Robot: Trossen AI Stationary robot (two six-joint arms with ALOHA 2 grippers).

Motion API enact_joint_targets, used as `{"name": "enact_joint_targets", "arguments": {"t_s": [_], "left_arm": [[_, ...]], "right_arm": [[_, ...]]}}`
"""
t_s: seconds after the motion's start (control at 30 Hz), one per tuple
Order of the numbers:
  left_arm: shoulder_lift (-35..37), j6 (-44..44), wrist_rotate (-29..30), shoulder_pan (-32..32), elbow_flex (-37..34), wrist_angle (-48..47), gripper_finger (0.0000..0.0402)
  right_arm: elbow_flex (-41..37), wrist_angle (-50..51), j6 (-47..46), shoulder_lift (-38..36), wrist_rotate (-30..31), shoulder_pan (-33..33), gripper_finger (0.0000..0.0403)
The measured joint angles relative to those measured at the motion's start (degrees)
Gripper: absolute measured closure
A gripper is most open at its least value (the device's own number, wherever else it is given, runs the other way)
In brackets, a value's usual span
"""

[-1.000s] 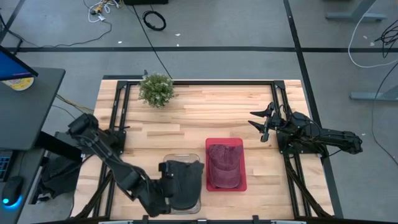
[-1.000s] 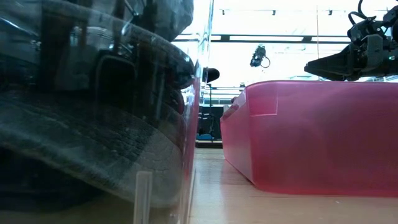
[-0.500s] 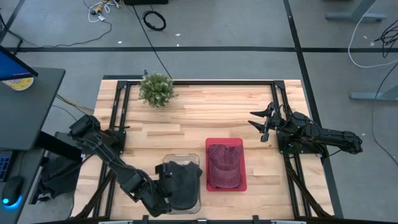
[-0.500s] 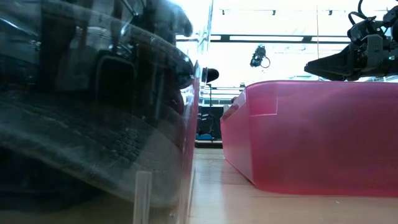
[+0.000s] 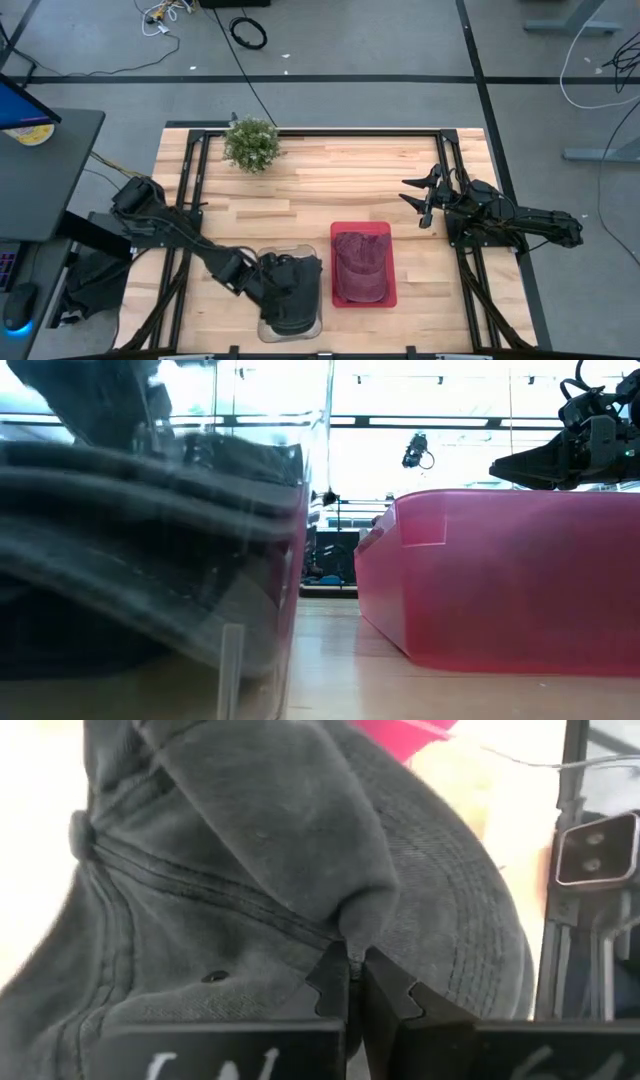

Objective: Pick & Place hat
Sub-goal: Put the black cap into the transparent bin, then return to Home Position

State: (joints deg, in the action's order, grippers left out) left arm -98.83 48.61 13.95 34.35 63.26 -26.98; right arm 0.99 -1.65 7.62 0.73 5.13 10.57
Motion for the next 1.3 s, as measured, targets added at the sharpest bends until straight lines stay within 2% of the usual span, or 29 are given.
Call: {"name": "enact_joint_targets", "arguments": {"t_s": [0.2,0.43,0.73,0.93,1.3], "left_arm": [[0.2,-0.2,-4.9,-3.0,-5.7,9.5,0.0386],[-0.2,-4.0,-4.1,-2.6,-6.0,13.9,0.0378],[0.1,-4.5,-3.6,-2.6,-6.2,13.9,0.0307],[2.9,-6.4,-4.8,-2.2,-6.4,13.5,0.0259],[11.4,-7.0,-5.0,-2.2,-6.6,13.5,0.0241]], "right_arm": [[0.0,0.0,0.0,0.0,0.0,0.0,0.0204],[0.0,0.0,0.0,0.0,0.0,0.0,0.0204],[0.0,0.0,0.0,0.0,0.0,0.0,0.0204],[0.0,0.0,0.0,0.0,0.0,0.0,0.0204],[0.0,0.0,0.0,0.0,0.0,0.0,0.0204]]}}
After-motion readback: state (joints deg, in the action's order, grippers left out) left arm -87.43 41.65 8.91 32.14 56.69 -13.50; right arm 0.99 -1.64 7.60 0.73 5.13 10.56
